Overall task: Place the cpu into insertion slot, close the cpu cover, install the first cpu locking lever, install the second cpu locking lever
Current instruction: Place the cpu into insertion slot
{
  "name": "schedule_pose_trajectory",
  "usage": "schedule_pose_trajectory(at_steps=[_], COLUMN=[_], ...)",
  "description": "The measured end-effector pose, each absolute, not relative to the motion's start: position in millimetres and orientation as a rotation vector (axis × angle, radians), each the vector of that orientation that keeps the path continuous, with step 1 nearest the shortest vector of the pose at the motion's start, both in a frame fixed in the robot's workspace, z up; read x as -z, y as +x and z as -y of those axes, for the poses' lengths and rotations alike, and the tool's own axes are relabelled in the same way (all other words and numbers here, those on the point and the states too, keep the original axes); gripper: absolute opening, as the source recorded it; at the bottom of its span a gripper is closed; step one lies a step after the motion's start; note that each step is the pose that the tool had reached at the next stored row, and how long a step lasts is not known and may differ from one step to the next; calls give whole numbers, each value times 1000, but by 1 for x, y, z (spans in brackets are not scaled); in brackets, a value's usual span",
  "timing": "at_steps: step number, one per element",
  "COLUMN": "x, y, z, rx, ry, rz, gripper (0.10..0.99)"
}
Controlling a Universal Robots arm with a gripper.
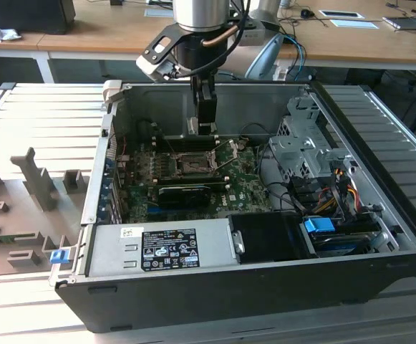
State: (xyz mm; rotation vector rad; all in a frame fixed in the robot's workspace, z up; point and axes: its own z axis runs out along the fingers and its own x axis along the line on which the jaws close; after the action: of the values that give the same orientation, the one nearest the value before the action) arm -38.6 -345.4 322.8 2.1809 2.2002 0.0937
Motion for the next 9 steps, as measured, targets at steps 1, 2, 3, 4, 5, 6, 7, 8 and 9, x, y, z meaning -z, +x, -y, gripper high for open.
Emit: schedule_pose_trajectory(at_steps=[1,2,3,4,5,6,7,8,9], x=[-321,-320,-320,-320,-319,-319,-318,-318,-317], y=[-39,-39,-39,-39,-39,-39,-39,-39,-39], z=[345,345,345,345,345,345,345,345,345], rx=[-94,-94,-94,-94,-94,-94,-94,-94,-94], ry=[2181,2181,2181,2181,2181,2181,2181,2181,2181], rz=[-2200,-2200,-2200,-2200,-2200,-2200,-2200,-2200,-2200], gripper=[529,529,529,529,529,529,529,529,529])
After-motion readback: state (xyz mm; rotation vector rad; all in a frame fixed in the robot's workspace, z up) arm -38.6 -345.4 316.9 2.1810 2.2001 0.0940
